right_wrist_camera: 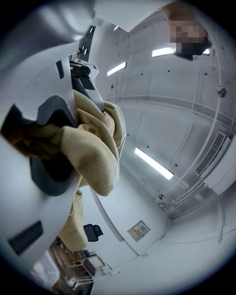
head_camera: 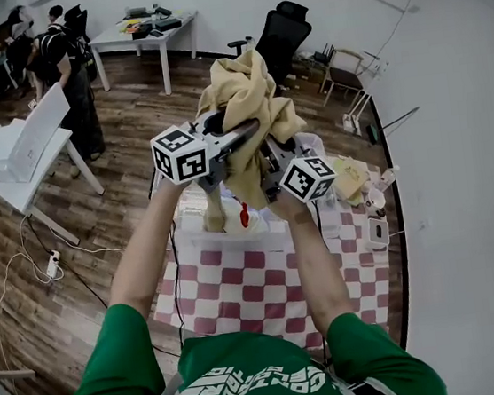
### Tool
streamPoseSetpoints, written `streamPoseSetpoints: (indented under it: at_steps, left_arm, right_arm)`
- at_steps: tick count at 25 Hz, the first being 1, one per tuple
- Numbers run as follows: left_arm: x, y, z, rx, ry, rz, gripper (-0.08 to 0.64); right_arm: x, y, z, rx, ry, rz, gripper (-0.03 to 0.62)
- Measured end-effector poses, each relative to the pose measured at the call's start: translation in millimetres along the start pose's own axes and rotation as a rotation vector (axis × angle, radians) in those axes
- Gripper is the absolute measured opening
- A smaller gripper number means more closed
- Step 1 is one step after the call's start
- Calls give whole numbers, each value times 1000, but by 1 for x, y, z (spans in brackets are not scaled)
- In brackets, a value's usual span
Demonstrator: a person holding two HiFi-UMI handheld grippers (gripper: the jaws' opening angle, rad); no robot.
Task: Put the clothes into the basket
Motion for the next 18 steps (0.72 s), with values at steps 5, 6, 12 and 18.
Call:
streamPoseSetpoints:
  at_steps: [5, 6, 12, 18]
  left_arm:
    - [-12, -31, 9, -18, 17, 48, 201]
    - [-15, -39, 10, -23, 21, 61, 201]
    - [-28, -82, 15, -86, 38, 107, 201]
    - [-39, -133, 23, -161, 48, 184, 201]
  right_arm:
    - [18, -25, -6, -72, -14, -12, 118]
    - [22, -30, -6, -91, -18, -14, 118]
    - [51, -61, -9, -194, -54, -39, 118]
    - [82, -101, -7, -312, -98, -67, 119]
Point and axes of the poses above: the fingertips, and each gripper's own axes: z backward along the fingers, x to its right, y out of its top, the point moved 7 cm from there along z, backward along the fingers, and after that the axes turned 12 degrees about -z, right-handed, at the moved point
